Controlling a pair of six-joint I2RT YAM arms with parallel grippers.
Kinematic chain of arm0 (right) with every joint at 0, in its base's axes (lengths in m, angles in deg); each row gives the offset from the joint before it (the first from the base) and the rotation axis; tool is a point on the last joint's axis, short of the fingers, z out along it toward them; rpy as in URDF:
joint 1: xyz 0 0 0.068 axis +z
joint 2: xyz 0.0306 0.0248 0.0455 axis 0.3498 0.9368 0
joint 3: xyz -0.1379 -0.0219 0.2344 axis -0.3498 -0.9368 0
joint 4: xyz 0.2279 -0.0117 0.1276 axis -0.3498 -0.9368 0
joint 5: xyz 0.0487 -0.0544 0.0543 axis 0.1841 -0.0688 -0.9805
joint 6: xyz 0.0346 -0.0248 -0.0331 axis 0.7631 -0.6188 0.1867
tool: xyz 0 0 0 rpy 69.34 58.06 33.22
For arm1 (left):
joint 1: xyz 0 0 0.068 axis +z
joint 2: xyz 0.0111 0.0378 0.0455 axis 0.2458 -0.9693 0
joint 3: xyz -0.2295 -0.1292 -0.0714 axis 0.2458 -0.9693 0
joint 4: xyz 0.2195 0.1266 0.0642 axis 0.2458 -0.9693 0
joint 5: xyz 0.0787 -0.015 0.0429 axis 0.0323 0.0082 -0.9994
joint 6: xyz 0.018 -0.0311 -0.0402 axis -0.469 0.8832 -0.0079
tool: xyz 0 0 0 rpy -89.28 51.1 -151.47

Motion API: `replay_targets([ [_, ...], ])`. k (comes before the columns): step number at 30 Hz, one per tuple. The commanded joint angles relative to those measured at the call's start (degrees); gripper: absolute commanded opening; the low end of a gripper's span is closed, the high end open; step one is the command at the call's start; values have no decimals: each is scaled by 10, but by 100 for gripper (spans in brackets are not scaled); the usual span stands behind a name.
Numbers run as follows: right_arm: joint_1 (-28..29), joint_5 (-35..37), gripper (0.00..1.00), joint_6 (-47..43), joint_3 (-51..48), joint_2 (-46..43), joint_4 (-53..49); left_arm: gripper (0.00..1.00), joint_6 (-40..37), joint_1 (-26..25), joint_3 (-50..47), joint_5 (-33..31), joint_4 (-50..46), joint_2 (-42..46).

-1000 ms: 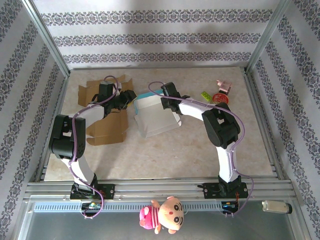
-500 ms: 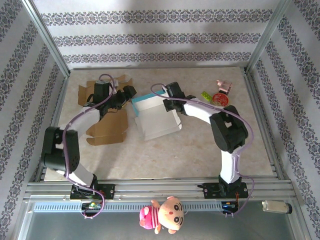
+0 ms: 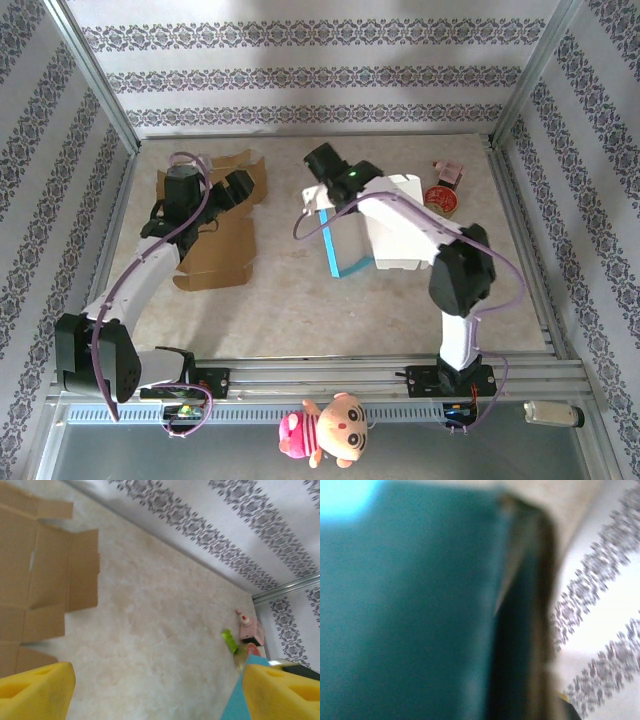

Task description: Fold the paper box

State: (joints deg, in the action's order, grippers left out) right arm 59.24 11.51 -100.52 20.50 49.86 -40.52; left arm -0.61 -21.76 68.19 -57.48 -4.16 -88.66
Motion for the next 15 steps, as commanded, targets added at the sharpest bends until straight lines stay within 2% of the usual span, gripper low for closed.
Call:
replay_targets([
  [1,30,36,0,-90,-18,72,55,86,21,-3,-24,-3,14,12],
  [4,51,29,0,-103,-33,123,139,86,22,-2,-28,7,11,11],
  [11,104,2,0,-225,-177,157,464,86,25,1,-36,-11,17,26],
  [15,122,-67,2,-292,-277,139,621,86,27,2,-45,-21,17,36],
])
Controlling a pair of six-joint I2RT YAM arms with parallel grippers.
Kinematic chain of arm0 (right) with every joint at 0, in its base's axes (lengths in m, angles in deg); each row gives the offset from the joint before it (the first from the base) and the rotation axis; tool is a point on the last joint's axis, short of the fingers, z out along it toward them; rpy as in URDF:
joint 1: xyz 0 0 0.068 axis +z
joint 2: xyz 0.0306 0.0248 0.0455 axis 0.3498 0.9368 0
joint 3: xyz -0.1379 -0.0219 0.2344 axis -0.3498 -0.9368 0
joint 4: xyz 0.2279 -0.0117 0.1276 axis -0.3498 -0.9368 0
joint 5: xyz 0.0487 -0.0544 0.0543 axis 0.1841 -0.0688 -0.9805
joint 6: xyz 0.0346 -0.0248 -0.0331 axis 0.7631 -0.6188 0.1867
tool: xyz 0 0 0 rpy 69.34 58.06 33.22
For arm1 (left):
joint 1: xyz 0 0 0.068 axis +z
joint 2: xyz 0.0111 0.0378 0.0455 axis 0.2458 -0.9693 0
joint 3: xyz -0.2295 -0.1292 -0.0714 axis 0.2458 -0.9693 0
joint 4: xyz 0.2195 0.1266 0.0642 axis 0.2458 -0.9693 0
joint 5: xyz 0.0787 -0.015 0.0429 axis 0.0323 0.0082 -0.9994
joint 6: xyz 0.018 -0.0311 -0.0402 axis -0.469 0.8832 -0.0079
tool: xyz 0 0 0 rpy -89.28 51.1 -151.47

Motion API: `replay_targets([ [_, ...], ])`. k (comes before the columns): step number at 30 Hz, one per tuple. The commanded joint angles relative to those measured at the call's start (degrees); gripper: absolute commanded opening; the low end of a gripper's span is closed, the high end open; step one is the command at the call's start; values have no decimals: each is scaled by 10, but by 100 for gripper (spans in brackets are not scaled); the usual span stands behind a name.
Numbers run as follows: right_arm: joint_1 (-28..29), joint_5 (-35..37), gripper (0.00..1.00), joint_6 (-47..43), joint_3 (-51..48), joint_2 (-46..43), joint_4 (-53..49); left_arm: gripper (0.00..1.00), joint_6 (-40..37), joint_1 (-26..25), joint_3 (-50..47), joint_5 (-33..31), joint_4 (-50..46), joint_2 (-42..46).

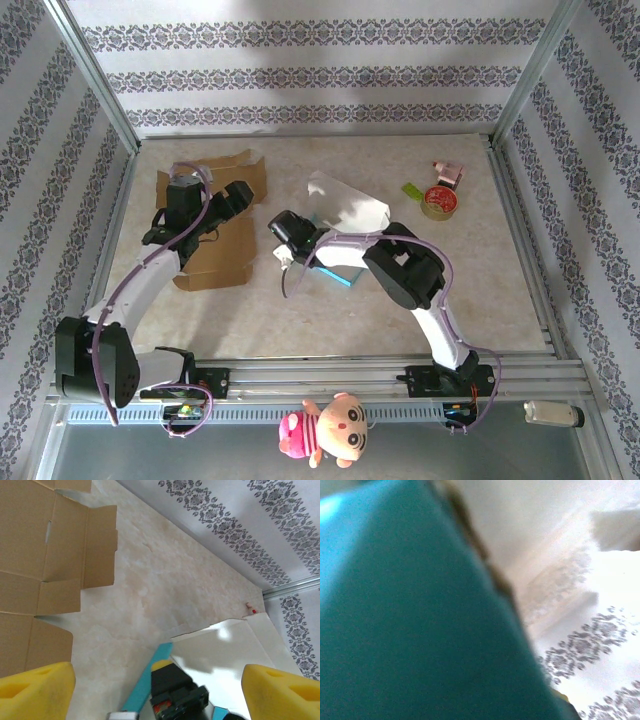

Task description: Fold the paper box

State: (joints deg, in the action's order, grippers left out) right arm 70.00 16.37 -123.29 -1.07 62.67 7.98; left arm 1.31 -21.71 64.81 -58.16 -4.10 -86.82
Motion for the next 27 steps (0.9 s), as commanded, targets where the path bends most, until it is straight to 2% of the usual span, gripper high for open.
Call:
replay_targets([
  [1,18,-131,6,-71,-73,7,151,86,7,1,-14,-17,15,20],
  [7,16,-193,21,-91,-128,-34,233,86,2,1,-22,-41,-1,40],
  [12,8,-248,40,-62,-172,-104,217,86,-29,2,-30,-51,-13,55],
  [13,5,-251,48,-55,-180,-115,214,87,-44,2,-31,-45,-14,56],
  [14,3,-255,68,-46,-188,-125,213,87,-62,3,-31,-39,-13,57],
  [19,-1,-244,69,-17,-205,-169,182,90,-151,5,-41,-8,3,58],
  [23,-2,-237,69,68,-189,-205,134,90,-217,5,-34,13,4,57],
  [25,0,-245,69,166,-177,-232,116,90,-245,5,-35,25,20,57],
  [27,-4,-274,70,320,-148,-276,57,90,-286,5,-33,49,43,51],
])
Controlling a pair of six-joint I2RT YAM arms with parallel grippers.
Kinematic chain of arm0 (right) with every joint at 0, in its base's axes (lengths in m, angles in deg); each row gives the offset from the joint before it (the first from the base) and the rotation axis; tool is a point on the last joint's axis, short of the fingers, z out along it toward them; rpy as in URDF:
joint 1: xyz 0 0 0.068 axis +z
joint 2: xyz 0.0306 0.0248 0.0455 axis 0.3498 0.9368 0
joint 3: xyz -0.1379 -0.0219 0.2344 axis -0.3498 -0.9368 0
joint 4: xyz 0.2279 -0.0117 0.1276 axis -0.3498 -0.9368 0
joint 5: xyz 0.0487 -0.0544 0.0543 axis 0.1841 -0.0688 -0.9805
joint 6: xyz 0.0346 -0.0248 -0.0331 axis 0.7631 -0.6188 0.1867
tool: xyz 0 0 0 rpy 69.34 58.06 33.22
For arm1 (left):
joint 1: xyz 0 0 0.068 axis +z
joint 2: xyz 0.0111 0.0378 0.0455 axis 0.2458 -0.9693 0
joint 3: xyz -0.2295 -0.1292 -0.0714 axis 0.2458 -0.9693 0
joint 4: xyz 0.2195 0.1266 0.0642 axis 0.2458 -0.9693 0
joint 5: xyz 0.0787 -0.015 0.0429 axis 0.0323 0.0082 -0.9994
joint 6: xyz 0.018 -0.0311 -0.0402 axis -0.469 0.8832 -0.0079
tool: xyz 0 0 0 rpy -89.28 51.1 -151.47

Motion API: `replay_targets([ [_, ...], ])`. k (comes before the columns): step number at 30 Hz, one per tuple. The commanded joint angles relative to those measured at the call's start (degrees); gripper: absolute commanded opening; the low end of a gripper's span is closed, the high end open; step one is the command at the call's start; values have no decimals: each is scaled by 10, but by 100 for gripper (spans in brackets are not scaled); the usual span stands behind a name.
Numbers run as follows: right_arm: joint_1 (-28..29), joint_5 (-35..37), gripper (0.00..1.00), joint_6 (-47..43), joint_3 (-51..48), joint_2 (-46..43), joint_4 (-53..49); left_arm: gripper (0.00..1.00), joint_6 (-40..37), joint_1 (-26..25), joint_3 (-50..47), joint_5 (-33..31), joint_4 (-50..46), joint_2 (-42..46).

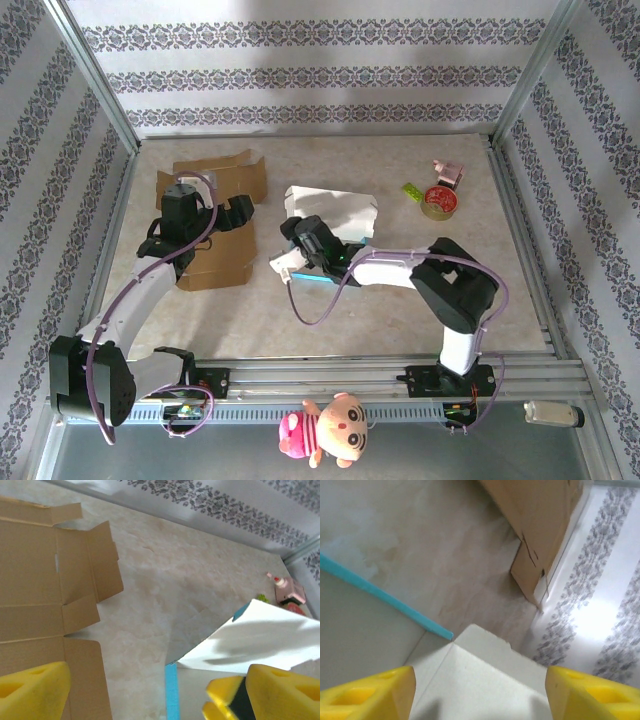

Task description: Fold the paper box

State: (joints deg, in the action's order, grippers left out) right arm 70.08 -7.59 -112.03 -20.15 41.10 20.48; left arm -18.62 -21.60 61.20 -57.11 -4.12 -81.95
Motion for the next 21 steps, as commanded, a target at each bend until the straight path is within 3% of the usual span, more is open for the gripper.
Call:
replay_targets([
  [1,-11,-56,71,277,63,-81,-109,90,-99,4,6,52,49,-2],
  [3,-42,-135,71,439,93,-126,-190,90,-127,2,17,90,63,-18],
  [7,-141,-280,76,734,72,-208,-197,88,-192,-16,50,146,44,-64],
  [8,-174,-323,78,826,48,-226,-172,88,-219,-29,58,152,33,-75],
  [9,-207,-367,93,914,14,-243,-132,88,-253,-42,64,154,21,-87],
  [11,-247,-364,98,1008,-32,-273,-124,88,-328,-63,62,163,15,-107],
  [17,-309,-244,98,1032,-91,-329,-232,90,-365,-73,85,146,28,-163],
  [21,-318,-256,98,979,-95,-287,-249,90,-379,-73,102,150,33,-199],
])
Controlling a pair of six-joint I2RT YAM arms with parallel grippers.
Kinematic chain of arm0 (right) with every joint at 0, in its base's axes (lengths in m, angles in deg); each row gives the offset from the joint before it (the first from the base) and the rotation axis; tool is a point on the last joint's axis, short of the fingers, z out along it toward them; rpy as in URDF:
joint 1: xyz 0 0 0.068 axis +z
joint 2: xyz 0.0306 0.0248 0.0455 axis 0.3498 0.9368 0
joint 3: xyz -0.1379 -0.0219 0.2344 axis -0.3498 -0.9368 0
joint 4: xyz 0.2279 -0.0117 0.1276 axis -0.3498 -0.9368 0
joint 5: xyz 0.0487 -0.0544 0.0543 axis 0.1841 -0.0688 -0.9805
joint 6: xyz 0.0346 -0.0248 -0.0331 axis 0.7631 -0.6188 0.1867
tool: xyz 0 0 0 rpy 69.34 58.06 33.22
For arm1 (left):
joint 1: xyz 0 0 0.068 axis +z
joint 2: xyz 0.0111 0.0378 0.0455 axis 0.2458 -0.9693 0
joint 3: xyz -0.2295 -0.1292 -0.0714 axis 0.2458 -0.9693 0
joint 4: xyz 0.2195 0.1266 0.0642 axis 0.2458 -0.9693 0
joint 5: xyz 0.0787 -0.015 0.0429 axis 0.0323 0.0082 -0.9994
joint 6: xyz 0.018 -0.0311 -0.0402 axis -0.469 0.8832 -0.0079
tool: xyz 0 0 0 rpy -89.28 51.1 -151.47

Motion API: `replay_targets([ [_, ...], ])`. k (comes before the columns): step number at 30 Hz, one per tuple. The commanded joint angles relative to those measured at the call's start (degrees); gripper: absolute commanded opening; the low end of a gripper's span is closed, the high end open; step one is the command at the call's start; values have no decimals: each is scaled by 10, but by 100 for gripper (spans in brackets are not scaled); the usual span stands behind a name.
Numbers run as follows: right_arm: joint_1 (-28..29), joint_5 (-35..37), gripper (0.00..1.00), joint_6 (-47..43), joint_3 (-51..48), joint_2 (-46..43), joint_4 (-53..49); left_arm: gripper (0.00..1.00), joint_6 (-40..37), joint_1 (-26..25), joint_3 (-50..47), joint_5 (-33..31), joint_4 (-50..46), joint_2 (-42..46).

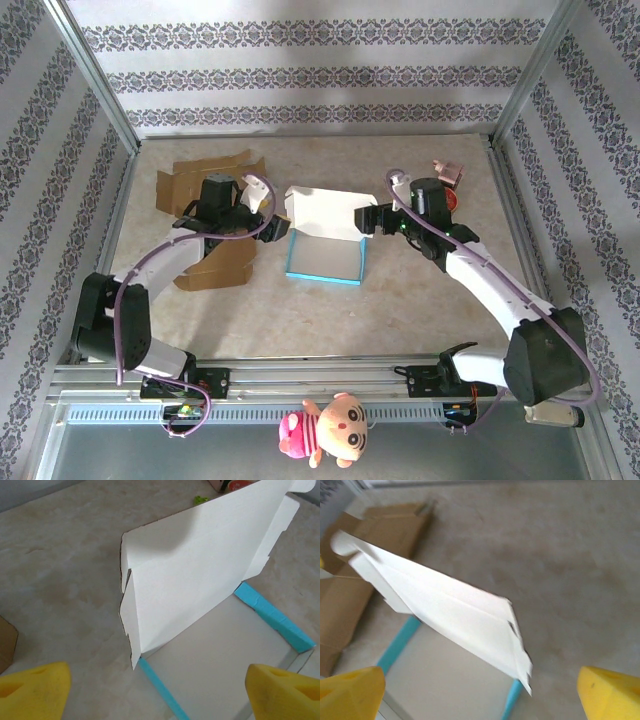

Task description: Fold the paper box

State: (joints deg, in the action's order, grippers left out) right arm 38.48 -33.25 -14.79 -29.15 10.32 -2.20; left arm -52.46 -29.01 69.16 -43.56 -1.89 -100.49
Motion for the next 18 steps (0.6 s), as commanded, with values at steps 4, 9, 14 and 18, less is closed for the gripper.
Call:
replay_targets([
  [4,3,-18,88,-26,11,79,0,89,-44,1,36,-1,16,-49],
  [9,12,21,71,-78,37,119,16,88,-38,1,51,-20,36,-73],
  [14,17,60,57,-115,42,122,16,77,-48,0,104,-17,-8,-126],
  [18,18,59,49,-131,41,114,14,66,-43,0,141,7,-36,-160],
])
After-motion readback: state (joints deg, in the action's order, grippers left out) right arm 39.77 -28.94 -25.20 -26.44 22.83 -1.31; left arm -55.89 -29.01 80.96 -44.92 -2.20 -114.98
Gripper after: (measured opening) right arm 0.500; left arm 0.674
